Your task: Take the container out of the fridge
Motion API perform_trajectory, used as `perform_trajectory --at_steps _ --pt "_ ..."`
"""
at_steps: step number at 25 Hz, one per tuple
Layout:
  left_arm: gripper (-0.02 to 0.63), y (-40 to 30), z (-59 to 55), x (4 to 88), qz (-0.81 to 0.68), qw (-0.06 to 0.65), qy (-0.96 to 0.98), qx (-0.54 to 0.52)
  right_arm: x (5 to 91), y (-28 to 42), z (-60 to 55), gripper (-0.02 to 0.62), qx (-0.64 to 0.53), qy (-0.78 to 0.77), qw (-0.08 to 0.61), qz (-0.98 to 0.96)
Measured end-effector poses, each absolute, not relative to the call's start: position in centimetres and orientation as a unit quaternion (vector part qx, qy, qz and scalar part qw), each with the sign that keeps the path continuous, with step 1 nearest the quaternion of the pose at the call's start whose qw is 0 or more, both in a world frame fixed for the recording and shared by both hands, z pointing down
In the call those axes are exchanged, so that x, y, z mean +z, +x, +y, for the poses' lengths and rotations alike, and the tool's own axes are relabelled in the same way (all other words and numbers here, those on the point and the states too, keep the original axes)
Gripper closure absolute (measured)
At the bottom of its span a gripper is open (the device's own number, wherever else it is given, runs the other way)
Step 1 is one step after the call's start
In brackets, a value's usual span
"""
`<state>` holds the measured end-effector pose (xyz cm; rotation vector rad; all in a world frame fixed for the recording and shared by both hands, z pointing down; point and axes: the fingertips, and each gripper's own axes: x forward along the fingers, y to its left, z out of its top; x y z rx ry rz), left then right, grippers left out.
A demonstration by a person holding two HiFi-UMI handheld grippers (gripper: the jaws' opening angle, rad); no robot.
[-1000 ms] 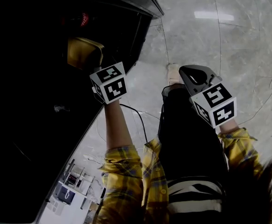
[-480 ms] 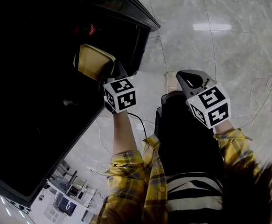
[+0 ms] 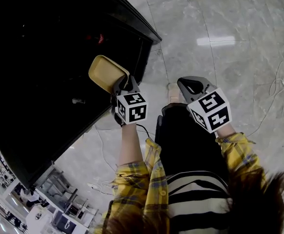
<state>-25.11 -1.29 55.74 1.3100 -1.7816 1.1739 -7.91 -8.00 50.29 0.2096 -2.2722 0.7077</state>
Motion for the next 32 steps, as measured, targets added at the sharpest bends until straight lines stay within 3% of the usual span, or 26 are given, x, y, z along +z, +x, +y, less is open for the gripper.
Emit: perform_trajectory --at_steps 32 --pt "0.569 -16.0 0.2 45.9 -0.600 0.267 0.612 0.441 41.3 -3.6 -10.5 0.568 0.240 0.135 0.331 -0.903"
